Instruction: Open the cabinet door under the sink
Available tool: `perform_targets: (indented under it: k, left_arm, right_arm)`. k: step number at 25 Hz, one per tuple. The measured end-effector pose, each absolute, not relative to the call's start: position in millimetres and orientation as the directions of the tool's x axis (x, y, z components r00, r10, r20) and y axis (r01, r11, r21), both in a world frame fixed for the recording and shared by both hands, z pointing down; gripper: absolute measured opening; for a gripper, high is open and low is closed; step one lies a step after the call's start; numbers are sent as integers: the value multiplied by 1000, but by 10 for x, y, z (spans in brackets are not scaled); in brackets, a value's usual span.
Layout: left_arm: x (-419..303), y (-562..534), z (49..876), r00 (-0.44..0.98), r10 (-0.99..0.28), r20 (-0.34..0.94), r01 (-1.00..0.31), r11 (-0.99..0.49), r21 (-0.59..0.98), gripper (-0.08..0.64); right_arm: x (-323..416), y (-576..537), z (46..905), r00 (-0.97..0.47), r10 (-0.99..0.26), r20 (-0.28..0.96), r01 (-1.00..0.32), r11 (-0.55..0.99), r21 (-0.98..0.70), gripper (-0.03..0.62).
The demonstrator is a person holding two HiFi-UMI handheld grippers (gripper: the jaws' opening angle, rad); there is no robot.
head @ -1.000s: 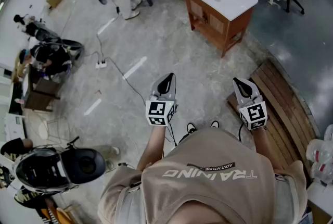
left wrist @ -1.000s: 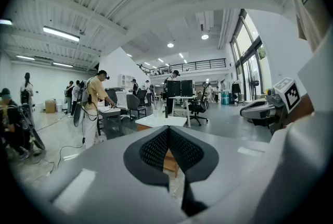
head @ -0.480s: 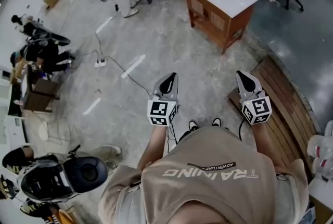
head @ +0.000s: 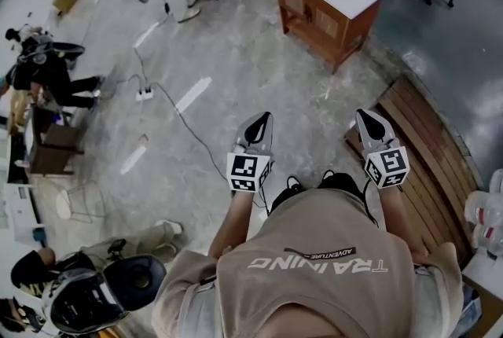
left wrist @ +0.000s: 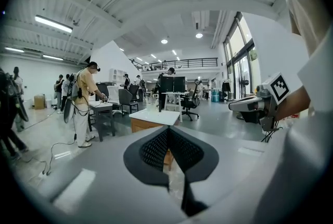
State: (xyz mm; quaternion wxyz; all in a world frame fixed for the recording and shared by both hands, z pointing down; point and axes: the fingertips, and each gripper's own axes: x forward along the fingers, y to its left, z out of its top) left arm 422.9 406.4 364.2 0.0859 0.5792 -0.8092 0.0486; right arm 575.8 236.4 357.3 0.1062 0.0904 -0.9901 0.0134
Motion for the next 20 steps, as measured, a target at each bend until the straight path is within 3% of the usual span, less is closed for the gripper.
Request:
perform_targets:
  k: [11, 20]
  left_arm:
    - [3928, 3969, 3978, -278, -913, 299, -947, 312, 72, 18]
    - [3437, 3143, 3659, -329, -915, 234, -939, 343, 18, 18]
  right_arm:
    - [5215, 2425, 3891, -954, -140, 266, -141, 990, 15, 2]
    - [4719, 1687, 4017, -960, -124, 252, -130, 992, -6, 2]
